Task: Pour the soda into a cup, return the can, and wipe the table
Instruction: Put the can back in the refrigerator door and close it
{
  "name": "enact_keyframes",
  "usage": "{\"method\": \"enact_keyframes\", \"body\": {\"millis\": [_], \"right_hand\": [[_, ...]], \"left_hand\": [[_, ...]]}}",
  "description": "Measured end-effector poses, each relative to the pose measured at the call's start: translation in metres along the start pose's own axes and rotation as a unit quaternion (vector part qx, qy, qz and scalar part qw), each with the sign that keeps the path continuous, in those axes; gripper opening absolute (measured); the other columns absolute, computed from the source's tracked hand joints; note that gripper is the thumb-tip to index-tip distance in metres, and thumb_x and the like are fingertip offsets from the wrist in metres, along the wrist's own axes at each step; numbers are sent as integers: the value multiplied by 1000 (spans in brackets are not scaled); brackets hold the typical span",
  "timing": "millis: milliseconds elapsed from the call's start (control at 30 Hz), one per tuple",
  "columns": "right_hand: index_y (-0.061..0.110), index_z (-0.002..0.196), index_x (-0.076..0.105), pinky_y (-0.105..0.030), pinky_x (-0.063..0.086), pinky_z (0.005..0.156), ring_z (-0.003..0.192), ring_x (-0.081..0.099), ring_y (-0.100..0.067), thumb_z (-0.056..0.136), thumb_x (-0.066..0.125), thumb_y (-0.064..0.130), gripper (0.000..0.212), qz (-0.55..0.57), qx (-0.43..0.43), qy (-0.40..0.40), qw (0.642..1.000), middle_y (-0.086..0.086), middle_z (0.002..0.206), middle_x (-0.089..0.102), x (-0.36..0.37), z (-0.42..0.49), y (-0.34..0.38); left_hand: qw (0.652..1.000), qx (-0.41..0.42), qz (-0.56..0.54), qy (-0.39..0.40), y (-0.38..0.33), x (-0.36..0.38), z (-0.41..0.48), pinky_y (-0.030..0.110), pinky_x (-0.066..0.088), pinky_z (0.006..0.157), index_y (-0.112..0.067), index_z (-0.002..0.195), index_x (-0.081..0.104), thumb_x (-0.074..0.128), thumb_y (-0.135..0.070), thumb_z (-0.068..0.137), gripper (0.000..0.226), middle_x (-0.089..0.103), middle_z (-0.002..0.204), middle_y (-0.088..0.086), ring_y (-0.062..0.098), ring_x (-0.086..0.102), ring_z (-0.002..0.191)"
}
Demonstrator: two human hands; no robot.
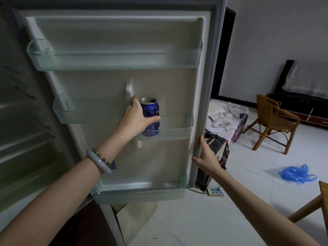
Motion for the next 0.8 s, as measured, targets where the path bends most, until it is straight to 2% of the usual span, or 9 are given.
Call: {"method": "enact_keyframes", "body": {"millis": [67, 100, 200, 300, 400, 533, 633, 700, 800], "right_hand": [[10, 149, 0, -31, 23, 113, 143, 17, -20, 81, 65, 13, 95, 1, 2, 1, 1000, -6, 157, 10, 0, 0, 0], [10, 149, 0, -31, 23, 113, 143, 17, -20, 81, 65, 13, 94, 2, 2, 2, 1000, -5, 157, 10, 0, 0, -1], [10, 150, 1, -30, 23, 113, 143, 18, -19, 81, 65, 14, 94, -1, 1, 1, 1000, -5, 157, 11, 0, -2, -1], [9, 149, 2, -27, 21, 113, 143, 16, -18, 81, 65, 13, 93, 0, 7, -1, 1000, -6, 157, 11, 0, -2, -2], [9, 149, 2, -25, 18, 113, 143, 14, -17, 80, 65, 12, 94, 5, 4, -1, 1000, -6, 157, 10, 1, -4, 0], [14, 150, 3, -31, 21, 115, 142, 19, -16, 78, 64, 14, 94, -2, 0, -4, 1000, -5, 157, 15, -2, -7, -1], [25, 150, 6, -44, 37, 107, 136, 34, -19, 74, 61, 24, 94, -5, -13, -22, 1000, 0, 154, 25, -5, -11, -8], [29, 148, 14, -43, 44, 101, 125, 46, -22, 76, 63, 22, 87, -2, -16, -34, 999, 1, 146, 37, -9, -17, -9], [28, 143, 28, -44, 48, 95, 117, 50, -23, 76, 63, 26, 76, 3, -10, -41, 999, -2, 133, 46, -18, -29, -7]], "left_hand": [[998, 50, 36, -31, -5, 2, -13, 35, 27, 108, -1, 144, 13, 73, -41, 77, 99, 28, 148, 19, 31, 29, 135], [990, 94, 78, -68, -8, 2, -21, 34, 21, 111, 1, 145, 14, 70, -39, 80, 95, 26, 149, 21, 32, 26, 137], [932, 256, 195, -167, -19, 7, -42, 38, 22, 112, 5, 139, 32, 57, -37, 85, 72, 42, 140, 22, 35, 36, 131], [909, 336, 218, -120, -29, 33, -64, 44, 26, 111, 3, 133, 42, 55, -35, 84, 64, 51, 133, 20, 33, 46, 126], [906, 337, 254, -35, -34, 64, -78, 43, 13, 112, 2, 138, 37, 58, -36, 86, 68, 44, 141, 19, 30, 39, 132], [917, 298, 263, 17, -32, 89, -74, 35, -2, 116, 0, 147, 15, 42, -41, 95, 71, 21, 154, 16, 26, 16, 143], [918, 288, 271, 20, -35, 94, -73, 36, -2, 116, -1, 147, 11, 40, -42, 95, 72, 21, 153, 16, 27, 16, 142], [920, 287, 267, 17, -37, 92, -72, 36, 3, 115, -1, 146, 15, 43, -41, 94, 72, 27, 150, 16, 28, 23, 139], [915, 291, 278, 15, -37, 90, -74, 39, 15, 114, 2, 142, 27, 52, -38, 90, 70, 40, 142, 18, 30, 36, 132]]}}
Point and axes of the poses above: each hand's wrist, its own z-axis towards the middle knuckle, its own x-axis out of the palm, y = z × x, the point moved 1 cm from there along z, towards the middle knuckle
